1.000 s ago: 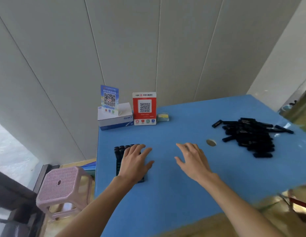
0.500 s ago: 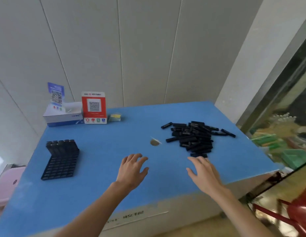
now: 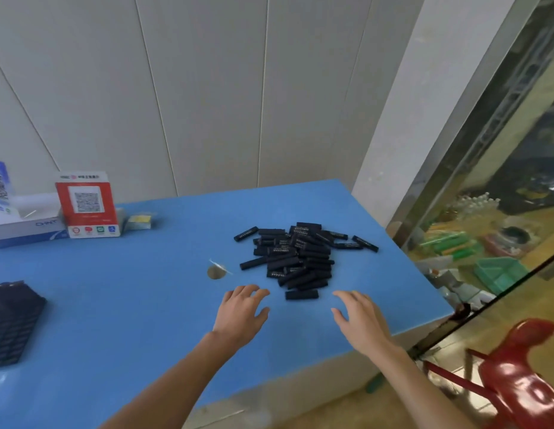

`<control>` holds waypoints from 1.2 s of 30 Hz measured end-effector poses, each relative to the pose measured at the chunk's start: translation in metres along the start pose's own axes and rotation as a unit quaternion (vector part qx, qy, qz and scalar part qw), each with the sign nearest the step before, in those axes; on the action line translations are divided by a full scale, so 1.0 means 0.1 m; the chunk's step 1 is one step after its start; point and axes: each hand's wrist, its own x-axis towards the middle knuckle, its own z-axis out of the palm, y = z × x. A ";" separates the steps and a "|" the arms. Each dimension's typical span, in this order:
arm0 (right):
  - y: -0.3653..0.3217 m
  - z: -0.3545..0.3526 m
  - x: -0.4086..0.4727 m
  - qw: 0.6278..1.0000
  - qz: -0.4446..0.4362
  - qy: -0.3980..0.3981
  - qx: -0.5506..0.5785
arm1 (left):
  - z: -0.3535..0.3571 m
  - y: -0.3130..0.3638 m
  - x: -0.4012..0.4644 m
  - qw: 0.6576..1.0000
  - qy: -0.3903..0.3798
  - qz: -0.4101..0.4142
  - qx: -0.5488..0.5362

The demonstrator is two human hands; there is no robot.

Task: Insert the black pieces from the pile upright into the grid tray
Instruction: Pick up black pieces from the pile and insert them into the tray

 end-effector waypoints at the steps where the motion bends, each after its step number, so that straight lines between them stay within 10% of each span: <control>1: 0.05 0.01 0.07 1.000 -0.003 -0.003 0.000 | 0.05 0.03 0.10 1.000 -0.002 -0.003 -0.005; 36: 0.47 0.45 1.52 0.961 -0.267 -0.030 0.064 | 0.52 0.58 0.85 0.979 0.020 -0.185 -0.088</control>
